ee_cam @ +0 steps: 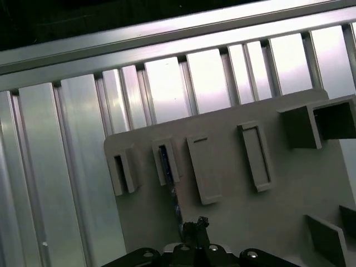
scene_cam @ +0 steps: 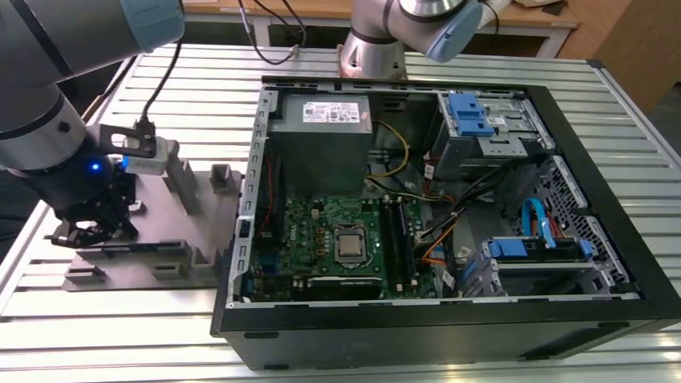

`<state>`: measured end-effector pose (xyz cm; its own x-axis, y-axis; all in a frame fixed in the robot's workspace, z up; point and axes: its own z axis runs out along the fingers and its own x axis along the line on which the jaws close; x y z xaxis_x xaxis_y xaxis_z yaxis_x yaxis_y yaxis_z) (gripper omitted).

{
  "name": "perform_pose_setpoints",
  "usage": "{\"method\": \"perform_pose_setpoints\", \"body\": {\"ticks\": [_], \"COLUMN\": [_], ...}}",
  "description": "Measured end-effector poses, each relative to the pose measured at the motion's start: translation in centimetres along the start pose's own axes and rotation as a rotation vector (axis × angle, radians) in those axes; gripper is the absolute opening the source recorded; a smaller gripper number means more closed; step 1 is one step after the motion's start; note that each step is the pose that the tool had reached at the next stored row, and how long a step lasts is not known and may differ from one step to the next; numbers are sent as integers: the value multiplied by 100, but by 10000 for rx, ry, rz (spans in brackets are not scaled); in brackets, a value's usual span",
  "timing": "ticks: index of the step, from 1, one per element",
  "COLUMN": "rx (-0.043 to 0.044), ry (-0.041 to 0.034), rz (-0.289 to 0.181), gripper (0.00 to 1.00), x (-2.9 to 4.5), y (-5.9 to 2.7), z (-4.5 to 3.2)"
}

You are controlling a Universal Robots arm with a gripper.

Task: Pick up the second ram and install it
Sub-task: 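Pick up the second ram and move it above second insertion slot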

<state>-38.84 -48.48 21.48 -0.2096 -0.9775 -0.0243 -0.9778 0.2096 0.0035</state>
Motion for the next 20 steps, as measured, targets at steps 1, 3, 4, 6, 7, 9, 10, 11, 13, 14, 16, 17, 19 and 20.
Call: {"method": "perform_pose_setpoints", "body": {"ticks": [1,3,4,6,7,9,10,11,13,14,16,17,19,20], "rx": [-3,-7,-9,-14,-16,-20,-23,-24,-29,-31,-35,-37,-42,-45], "ry": [0,1,1,2,2,3,3,3,4,4,5,5,6,6], "rz": [-105,-294,-386,-567,-657,-834,-929,-1017,-1191,-1278,-1452,-1540,-1732,-1823], "gripper": [11,11,11,11,11,11,11,11,11,11,11,11,11,11], "x": [0,0,0,0,0,0,0,0,0,0,0,0,0,0], "y": [0,0,0,0,0,0,0,0,0,0,0,0,0,0], "z": [0,0,0,0,0,0,0,0,0,0,0,0,0,0]}}
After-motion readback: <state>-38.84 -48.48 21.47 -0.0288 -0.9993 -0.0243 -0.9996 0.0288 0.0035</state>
